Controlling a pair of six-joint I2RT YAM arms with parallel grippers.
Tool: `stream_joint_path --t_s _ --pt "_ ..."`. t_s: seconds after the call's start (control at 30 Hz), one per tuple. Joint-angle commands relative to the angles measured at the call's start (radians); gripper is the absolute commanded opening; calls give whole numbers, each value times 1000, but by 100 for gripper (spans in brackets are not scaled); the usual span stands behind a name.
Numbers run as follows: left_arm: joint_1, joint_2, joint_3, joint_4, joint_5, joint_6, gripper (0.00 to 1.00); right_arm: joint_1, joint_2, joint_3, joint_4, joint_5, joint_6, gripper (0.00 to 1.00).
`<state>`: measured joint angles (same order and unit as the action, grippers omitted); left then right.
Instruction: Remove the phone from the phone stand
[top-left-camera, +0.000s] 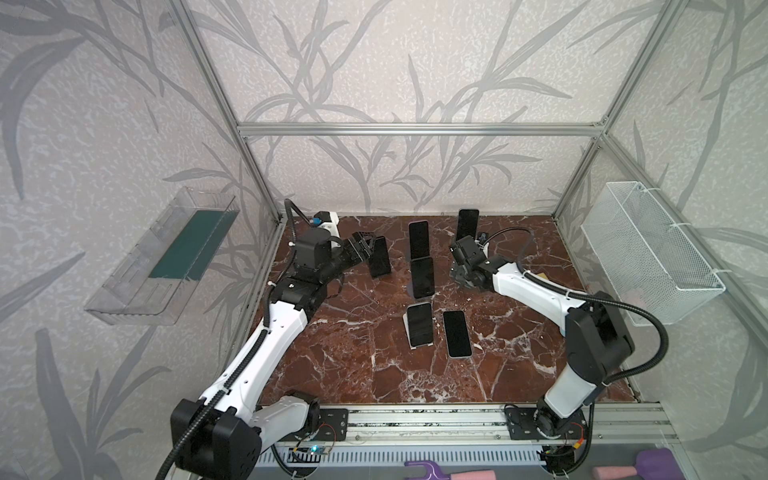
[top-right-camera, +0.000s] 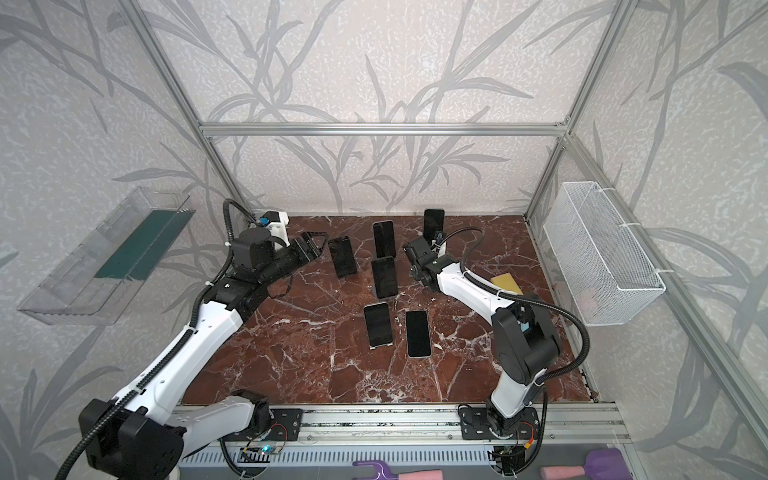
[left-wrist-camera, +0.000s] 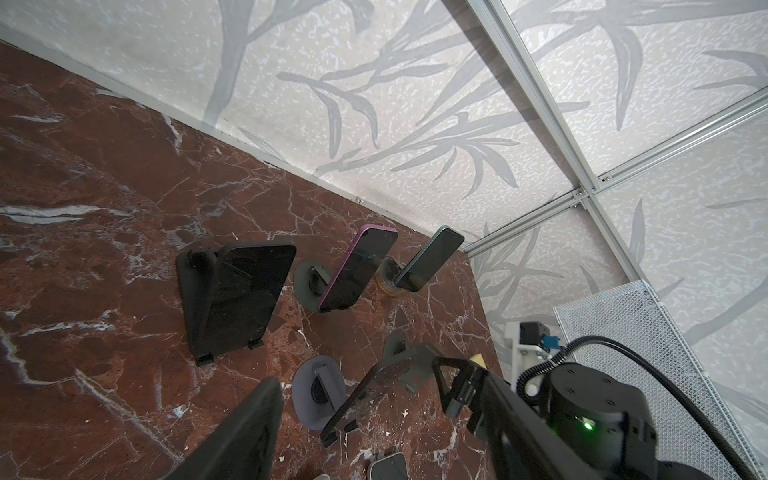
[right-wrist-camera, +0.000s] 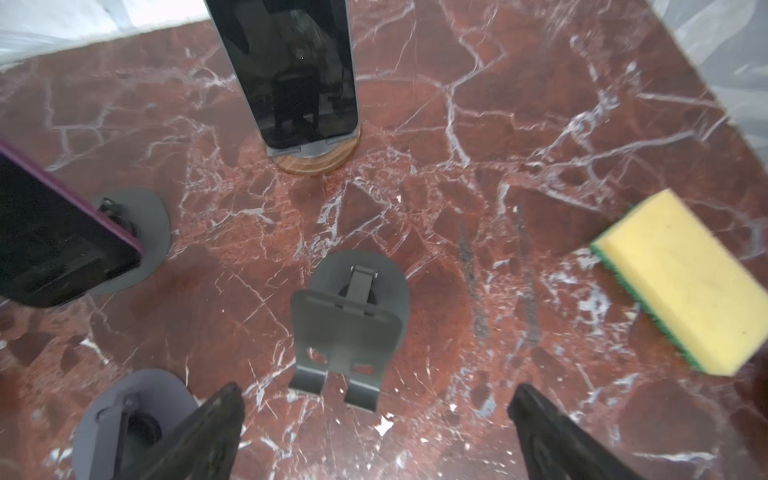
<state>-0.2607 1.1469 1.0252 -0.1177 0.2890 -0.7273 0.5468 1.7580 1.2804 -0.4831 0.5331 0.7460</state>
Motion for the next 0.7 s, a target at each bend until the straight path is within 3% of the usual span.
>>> stream_joint_path --t_s 0.0,0.13,0.3,0.53,0.67 --pt "0 -21 -6 33 16 -7 76 -5 60 50 -47 14 70 98" --pt "0 -25 -9 36 15 -6 76 -5 106 62 -13 17 89 97" --pt "0 -23 -8 39 18 -9 76 -5 127 37 18 32 124 88" --pt "0 -32 -8 38 22 -11 76 -9 116 -22 130 -8 40 71" --pt "0 -36 -10 39 19 -10 76 -20 106 -35 153 -27 5 68"
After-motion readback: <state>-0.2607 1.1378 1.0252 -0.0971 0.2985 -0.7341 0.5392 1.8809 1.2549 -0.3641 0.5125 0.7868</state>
